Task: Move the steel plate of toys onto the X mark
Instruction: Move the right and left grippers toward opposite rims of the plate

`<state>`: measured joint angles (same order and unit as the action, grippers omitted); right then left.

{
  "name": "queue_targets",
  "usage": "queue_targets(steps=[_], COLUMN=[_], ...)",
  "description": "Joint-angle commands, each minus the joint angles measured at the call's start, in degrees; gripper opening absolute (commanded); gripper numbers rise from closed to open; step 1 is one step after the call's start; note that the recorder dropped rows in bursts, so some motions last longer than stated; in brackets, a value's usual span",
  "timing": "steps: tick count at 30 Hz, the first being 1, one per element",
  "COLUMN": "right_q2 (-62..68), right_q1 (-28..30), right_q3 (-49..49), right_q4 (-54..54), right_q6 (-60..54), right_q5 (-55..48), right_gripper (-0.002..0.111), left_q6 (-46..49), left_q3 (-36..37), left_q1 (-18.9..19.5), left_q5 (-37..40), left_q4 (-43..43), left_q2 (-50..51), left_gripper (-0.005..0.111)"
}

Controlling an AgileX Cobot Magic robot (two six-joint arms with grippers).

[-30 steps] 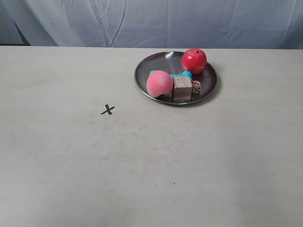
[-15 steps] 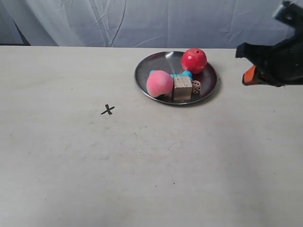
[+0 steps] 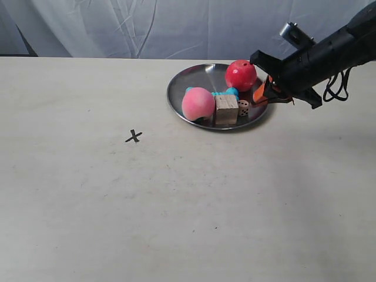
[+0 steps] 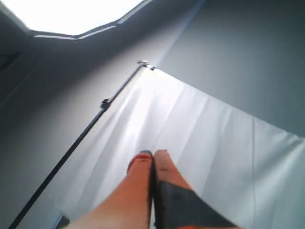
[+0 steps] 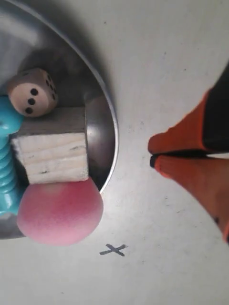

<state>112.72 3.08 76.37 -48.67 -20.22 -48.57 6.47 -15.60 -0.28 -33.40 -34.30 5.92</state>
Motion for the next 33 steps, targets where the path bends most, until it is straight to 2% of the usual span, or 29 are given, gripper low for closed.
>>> queue_targets(steps=[1, 3, 5, 6, 11, 14, 16, 19, 25, 28, 29, 31, 33], right_q2=[-2.83, -3.54, -3.88, -3.88, -5.67, -7.40, -7.76, -7.76, -7.76, -7.76, -7.76, -7.05, -4.44], right_q1=[0.26, 0.26, 0.26, 0.26, 0.26, 0.26, 0.26, 0.26, 0.26, 0.26, 0.26, 0.26, 0.26], right_q3=[0.49, 0.49, 0.49, 0.49, -1.47, -4.23, -5.61, -7.39, -8.73, -8.73, -8.73, -8.35, -6.19], right_q4=[-0.69, -0.94, -2.18, -2.44, -1.03, 1.54, 1.94, 3.24, 6.26, 6.26, 6.26, 6.26, 6.68], right_q6=[-0.70, -0.52, 1.67, 1.93, 1.93, 2.08, 2.20, 2.20, 2.20, 2.20, 2.20, 2.20, 1.74], right_q5=[0.48, 1.66, 2.04, 1.67, 1.99, 4.57, 5.74, 6.53, 9.11, 11.91, 13.90, 17.65, 16.62], right_gripper=[0.000, 0.000, 0.000, 0.000, 0.000, 0.000, 0.000, 0.000, 0.000, 0.000, 0.000, 0.000, 0.000], left_q6=[-1.93, -1.91, -1.80, -2.60, -15.21, -14.93, -13.11, -3.84, 13.97, 17.82, 17.97, 20.44, 21.87], left_q3=[-13.31, -21.41, -30.91, -36.75, -55.03, -63.77, -67.81, -71.77, -78.19, -81.21, -83.29, -85.73, -89.02], left_q1=[-0.38, -0.38, -0.38, -0.38, -0.38, -0.38, -0.38, -0.38, 1.84, 3.09, 3.72, 3.72, 3.14], left_q5=[5.39, 5.52, 9.31, 14.59, 42.43, 59.63, 67.02, 71.87, 85.12, 95.02, 100.72, 103.36, 103.36], left_q4=[18.90, 17.87, 16.22, 15.65, 15.34, 11.85, 7.54, -3.03, -33.67, -45.71, -53.01, -65.65, -65.65], left_q2=[13.69, 23.94, 39.91, 49.03, 74.29, 86.87, 94.09, 101.98, 114.50, 121.56, 126.11, 132.72, 135.93], left_gripper=[0.000, 0.000, 0.000, 0.000, 0.000, 0.000, 0.000, 0.000, 0.000, 0.000, 0.000, 0.000, 0.000])
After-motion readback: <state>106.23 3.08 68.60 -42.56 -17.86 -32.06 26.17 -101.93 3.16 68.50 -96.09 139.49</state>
